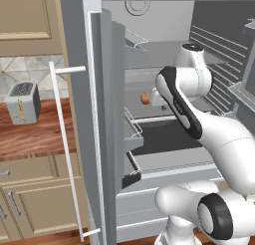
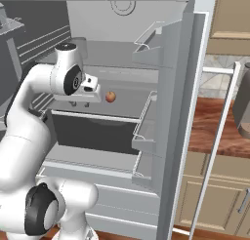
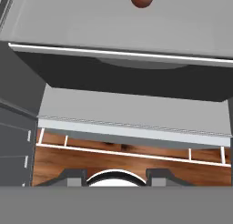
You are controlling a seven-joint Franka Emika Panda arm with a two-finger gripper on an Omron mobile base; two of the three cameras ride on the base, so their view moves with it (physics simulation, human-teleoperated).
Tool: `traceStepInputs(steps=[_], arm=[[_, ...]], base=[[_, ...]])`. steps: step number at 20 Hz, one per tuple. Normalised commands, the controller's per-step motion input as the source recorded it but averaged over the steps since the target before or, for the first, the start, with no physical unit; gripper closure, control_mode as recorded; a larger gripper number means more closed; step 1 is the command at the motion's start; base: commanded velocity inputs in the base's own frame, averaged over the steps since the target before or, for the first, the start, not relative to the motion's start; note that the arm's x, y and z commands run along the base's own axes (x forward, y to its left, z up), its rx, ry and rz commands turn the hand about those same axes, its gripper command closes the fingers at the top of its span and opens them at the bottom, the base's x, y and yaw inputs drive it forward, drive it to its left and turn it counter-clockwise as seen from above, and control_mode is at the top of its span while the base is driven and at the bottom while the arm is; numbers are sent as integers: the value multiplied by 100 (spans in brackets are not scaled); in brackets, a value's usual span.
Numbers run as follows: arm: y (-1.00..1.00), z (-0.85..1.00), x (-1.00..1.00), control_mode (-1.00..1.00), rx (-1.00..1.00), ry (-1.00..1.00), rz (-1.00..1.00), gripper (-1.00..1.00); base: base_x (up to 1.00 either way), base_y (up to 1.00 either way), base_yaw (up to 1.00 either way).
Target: Place the mustard and ketchup from the counter to the top shelf of the fridge. If the existing items in the fridge are on the top shelf, move them to other shelves.
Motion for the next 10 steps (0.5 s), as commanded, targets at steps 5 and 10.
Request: traceStepInputs(steps=[5,10], arm=[[0,13,-22,-100,3,-15,0,-100],[0,74,-32,-100,8,-38,0,-100]], base=[[0,0,0],[0,0,0]])
